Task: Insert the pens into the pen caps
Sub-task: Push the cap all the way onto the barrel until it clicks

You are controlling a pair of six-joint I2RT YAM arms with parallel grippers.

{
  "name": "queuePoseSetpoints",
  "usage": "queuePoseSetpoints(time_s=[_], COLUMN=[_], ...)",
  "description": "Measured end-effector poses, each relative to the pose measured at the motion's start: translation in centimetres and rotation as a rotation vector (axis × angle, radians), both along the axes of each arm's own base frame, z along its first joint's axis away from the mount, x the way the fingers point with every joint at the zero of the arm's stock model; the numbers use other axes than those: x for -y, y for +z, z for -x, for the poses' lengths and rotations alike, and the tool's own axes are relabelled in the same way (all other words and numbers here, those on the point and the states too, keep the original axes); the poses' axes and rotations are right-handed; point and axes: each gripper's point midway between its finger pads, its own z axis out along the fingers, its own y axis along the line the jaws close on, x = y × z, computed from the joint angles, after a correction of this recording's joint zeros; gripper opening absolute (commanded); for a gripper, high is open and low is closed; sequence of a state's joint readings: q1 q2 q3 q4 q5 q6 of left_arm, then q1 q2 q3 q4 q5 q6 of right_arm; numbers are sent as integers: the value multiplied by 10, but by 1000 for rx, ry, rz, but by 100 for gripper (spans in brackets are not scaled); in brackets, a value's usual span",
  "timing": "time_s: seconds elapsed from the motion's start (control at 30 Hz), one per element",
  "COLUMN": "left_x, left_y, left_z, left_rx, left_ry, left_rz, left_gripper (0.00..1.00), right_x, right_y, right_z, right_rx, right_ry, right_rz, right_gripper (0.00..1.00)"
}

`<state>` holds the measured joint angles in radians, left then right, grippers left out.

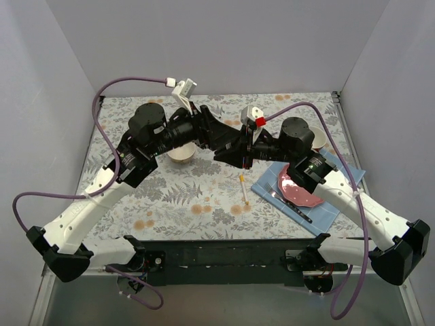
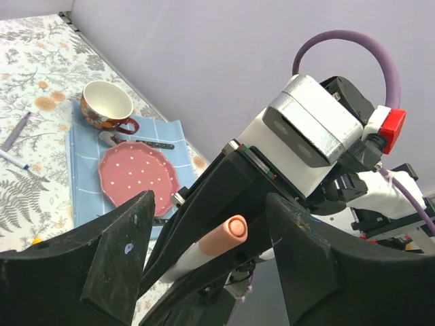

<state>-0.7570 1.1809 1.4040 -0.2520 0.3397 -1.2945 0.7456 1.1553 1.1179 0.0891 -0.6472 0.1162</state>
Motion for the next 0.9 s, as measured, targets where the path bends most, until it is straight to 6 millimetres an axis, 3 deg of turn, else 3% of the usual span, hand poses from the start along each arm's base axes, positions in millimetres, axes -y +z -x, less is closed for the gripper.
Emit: queuePoseSetpoints(time_s=[0.47, 0.6, 0.77, 0.9], left_x=[-28, -44, -52, -44], left_y=[-4, -17, -38, -55], left_z=[25, 40, 63, 62], left_rx=[76, 116, 168, 176], left_ry=[-16, -15, -87, -131], left_rz=[-130, -141, -145, -158], left_gripper=[72, 73, 73, 73], right_x=[-3, -1, 9, 15], right_y=[-16, -15, 14, 40], right_z=[-9, -14, -12, -3], right_rx=[-80, -131, -149, -149], right_ry=[-48, -97, -148, -130], right_rz=[-40, -68, -186, -291], right_gripper=[1, 1, 1, 1])
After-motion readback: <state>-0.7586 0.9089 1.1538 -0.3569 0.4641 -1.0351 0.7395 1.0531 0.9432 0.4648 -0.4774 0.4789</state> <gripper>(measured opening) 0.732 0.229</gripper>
